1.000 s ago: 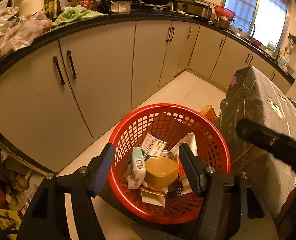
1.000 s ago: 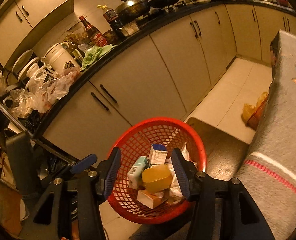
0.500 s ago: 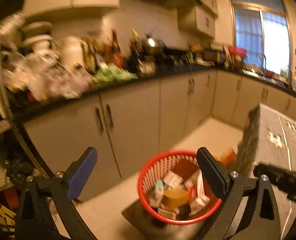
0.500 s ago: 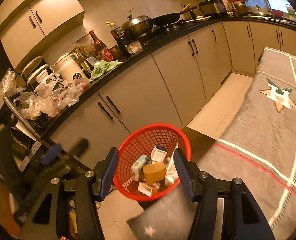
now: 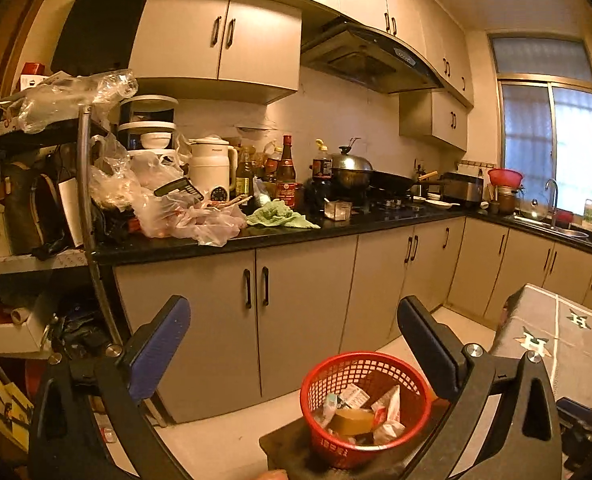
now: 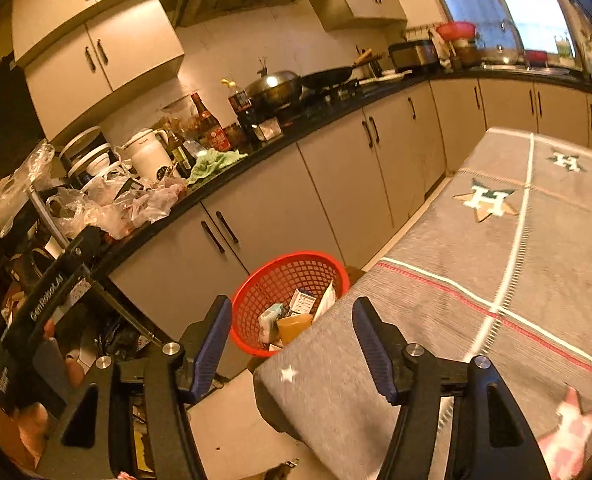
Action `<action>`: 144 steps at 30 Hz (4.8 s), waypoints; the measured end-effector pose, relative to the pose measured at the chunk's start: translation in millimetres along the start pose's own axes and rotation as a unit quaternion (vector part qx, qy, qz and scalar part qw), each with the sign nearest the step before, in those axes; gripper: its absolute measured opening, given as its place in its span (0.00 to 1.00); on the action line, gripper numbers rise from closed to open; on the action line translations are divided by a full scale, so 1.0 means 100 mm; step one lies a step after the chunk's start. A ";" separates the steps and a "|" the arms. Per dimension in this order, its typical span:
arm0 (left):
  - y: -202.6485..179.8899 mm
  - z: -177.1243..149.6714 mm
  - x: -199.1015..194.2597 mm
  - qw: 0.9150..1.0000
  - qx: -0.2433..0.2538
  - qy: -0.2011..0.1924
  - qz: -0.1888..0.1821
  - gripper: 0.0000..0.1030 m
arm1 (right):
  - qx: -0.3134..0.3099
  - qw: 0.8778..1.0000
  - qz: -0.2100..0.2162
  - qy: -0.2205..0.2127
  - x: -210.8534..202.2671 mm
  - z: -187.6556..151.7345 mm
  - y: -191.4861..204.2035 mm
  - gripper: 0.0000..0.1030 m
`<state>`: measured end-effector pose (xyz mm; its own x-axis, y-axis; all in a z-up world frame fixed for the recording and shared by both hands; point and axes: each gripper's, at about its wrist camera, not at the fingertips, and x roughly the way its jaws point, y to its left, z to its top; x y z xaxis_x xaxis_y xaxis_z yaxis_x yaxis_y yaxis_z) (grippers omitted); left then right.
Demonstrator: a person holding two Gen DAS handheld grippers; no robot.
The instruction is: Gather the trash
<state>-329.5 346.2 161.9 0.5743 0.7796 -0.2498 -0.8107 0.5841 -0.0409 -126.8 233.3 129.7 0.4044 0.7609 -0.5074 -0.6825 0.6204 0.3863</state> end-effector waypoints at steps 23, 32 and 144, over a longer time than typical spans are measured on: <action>-0.43 -0.39 -0.57 0.995 0.085 0.040 -0.027 1.00 | -0.023 0.999 -0.033 -0.022 -0.61 -0.47 -0.01 0.74; -0.55 -0.51 -0.44 0.991 0.104 0.075 -0.038 1.00 | -0.032 0.998 -0.044 -0.016 -0.56 -0.51 -0.01 0.74; -0.55 -0.94 0.14 0.974 0.083 0.205 -0.058 1.00 | -0.067 0.992 -0.100 0.030 -0.11 -0.68 -0.04 0.77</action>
<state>-287.9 303.6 69.5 0.5396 0.5710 -0.6188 -0.6940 0.7177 0.0572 -169.8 209.5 81.5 0.5052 0.6100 -0.6104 -0.6694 0.7234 0.1689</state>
